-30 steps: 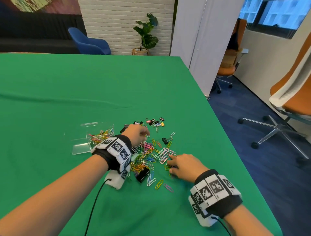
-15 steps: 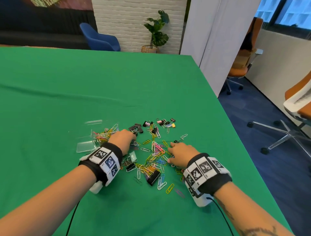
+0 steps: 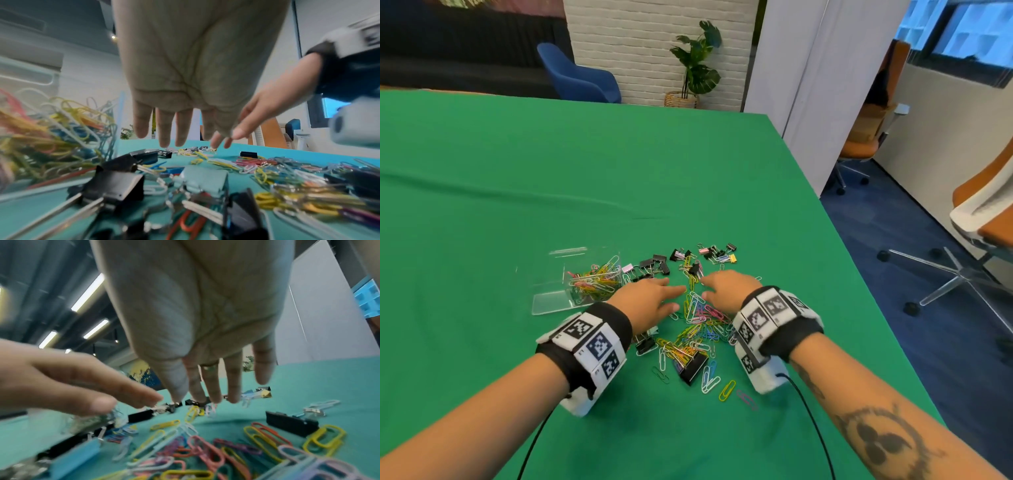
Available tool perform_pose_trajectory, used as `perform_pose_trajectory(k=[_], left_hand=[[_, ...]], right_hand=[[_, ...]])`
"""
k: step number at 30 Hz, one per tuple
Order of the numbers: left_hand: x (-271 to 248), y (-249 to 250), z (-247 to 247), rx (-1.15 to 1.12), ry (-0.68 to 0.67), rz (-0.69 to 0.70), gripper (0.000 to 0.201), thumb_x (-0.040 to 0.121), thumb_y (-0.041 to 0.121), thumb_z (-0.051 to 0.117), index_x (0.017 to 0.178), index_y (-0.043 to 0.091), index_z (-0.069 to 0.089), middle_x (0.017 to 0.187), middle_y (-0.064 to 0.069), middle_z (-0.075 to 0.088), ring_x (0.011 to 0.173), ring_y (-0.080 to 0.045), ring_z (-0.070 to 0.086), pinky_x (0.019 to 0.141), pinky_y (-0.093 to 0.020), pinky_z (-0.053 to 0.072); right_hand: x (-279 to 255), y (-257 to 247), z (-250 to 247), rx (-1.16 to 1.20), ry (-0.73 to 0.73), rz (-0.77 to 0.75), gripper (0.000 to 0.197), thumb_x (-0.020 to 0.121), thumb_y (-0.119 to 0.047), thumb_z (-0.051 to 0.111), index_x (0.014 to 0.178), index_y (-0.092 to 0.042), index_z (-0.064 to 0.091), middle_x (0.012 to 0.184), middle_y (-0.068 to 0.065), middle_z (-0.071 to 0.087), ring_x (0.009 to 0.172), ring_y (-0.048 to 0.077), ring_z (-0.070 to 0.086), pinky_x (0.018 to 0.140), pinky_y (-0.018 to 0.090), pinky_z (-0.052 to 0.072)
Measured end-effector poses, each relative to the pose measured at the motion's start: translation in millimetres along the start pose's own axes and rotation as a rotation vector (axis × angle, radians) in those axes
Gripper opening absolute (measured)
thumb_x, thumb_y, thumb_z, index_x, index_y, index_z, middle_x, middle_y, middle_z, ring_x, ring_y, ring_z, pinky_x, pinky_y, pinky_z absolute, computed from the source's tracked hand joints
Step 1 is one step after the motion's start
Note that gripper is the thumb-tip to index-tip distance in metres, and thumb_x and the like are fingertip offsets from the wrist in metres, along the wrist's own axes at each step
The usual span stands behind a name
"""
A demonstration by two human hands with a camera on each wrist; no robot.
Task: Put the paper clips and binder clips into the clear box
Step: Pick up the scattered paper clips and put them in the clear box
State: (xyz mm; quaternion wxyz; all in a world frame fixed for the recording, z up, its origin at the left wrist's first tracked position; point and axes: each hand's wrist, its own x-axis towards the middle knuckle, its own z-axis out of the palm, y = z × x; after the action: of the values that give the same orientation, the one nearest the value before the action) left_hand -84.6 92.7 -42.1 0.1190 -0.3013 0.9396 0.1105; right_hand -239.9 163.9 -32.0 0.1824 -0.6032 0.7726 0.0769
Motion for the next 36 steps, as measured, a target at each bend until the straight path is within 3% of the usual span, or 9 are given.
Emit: perform_pose_trajectory(k=[4, 8, 12, 17, 21, 26, 30, 34, 36], left_hand=[[11.7, 6.4, -3.2, -0.008, 0.129, -0.062, 0.036, 0.096, 0.023, 0.042, 0.131, 0.021, 0.046, 0.134, -0.008, 0.048, 0.121, -0.026, 0.047, 0.101, -0.042, 0.043], [50.4, 11.6, -16.0, -0.112, 0.224, -0.145, 0.032, 0.092, 0.007, 0.045, 0.122, 0.015, 0.051, 0.121, -0.012, 0.054, 0.108, -0.029, 0.056, 0.094, -0.040, 0.047], [87.4, 28.1, -25.1, -0.085, 0.136, -0.110, 0.038, 0.092, 0.014, 0.049, 0.128, 0.025, 0.048, 0.118, -0.013, 0.050, 0.107, -0.032, 0.056, 0.092, -0.042, 0.048], [98.9, 24.8, -29.1, 0.019, 0.124, -0.156, 0.025, 0.090, 0.002, 0.046, 0.109, 0.005, 0.062, 0.114, -0.015, 0.059, 0.104, -0.032, 0.059, 0.091, -0.041, 0.050], [85.5, 1.3, -31.9, 0.054, 0.116, -0.266, 0.029, 0.089, -0.003, 0.042, 0.109, 0.005, 0.061, 0.112, -0.014, 0.062, 0.102, -0.031, 0.061, 0.090, -0.038, 0.051], [77.6, -3.1, -30.4, -0.038, 0.102, -0.268, 0.034, 0.087, -0.004, 0.042, 0.115, 0.009, 0.055, 0.120, -0.014, 0.055, 0.107, -0.032, 0.057, 0.093, -0.039, 0.048], [74.3, -1.6, -33.3, -0.069, 0.102, -0.251, 0.032, 0.086, -0.002, 0.046, 0.113, 0.010, 0.055, 0.120, -0.014, 0.055, 0.108, -0.031, 0.056, 0.093, -0.037, 0.047], [62.2, -11.3, -39.0, -0.126, 0.088, -0.244, 0.031, 0.086, -0.001, 0.043, 0.111, 0.011, 0.057, 0.119, -0.014, 0.059, 0.106, -0.030, 0.058, 0.092, -0.037, 0.047], [51.2, -13.7, -42.5, -0.143, 0.079, -0.244, 0.025, 0.089, 0.008, 0.047, 0.111, 0.013, 0.058, 0.118, -0.012, 0.060, 0.104, -0.029, 0.058, 0.089, -0.035, 0.047]], right_hand=[[27.7, -5.0, -4.6, 0.083, 0.117, 0.037, 0.038, 0.093, -0.010, 0.042, 0.130, -0.015, 0.047, 0.142, 0.012, 0.038, 0.129, 0.028, 0.038, 0.105, 0.045, 0.039], [37.2, -1.2, -9.0, 0.208, 0.238, 0.130, 0.030, 0.091, -0.009, 0.042, 0.118, -0.007, 0.053, 0.128, 0.015, 0.048, 0.118, 0.030, 0.049, 0.098, 0.039, 0.043], [32.2, 14.0, -6.4, 0.216, 0.221, 0.178, 0.031, 0.090, -0.008, 0.041, 0.118, -0.009, 0.052, 0.124, 0.014, 0.052, 0.114, 0.030, 0.053, 0.091, 0.037, 0.045], [25.2, 35.9, -8.5, 0.259, 0.248, 0.229, 0.031, 0.086, -0.003, 0.041, 0.112, -0.012, 0.056, 0.122, 0.011, 0.055, 0.110, 0.028, 0.055, 0.090, 0.036, 0.047], [32.6, 32.9, -6.1, 0.296, 0.274, 0.186, 0.034, 0.086, -0.001, 0.040, 0.113, -0.013, 0.058, 0.123, 0.010, 0.056, 0.110, 0.028, 0.056, 0.091, 0.036, 0.048], [48.1, 5.6, 6.2, 0.191, 0.040, -0.091, 0.051, 0.095, -0.019, 0.043, 0.143, -0.007, 0.028, 0.154, 0.011, 0.020, 0.140, 0.027, 0.025, 0.116, 0.039, 0.024], [40.8, -2.9, 11.0, 0.032, -0.162, -0.124, 0.067, 0.097, -0.043, 0.033, 0.149, -0.016, -0.001, 0.158, 0.000, -0.009, 0.146, 0.023, -0.004, 0.119, 0.046, 0.010], [11.7, 8.6, 4.4, -0.031, -0.315, -0.199, 0.063, 0.097, -0.042, 0.035, 0.149, -0.019, 0.007, 0.158, -0.001, -0.004, 0.146, 0.022, 0.007, 0.120, 0.041, 0.010], [5.8, 15.3, 0.3, 0.092, -0.236, -0.188, 0.055, 0.097, -0.037, 0.038, 0.146, -0.019, 0.023, 0.158, 0.000, 0.008, 0.143, 0.021, 0.019, 0.118, 0.038, 0.014]])
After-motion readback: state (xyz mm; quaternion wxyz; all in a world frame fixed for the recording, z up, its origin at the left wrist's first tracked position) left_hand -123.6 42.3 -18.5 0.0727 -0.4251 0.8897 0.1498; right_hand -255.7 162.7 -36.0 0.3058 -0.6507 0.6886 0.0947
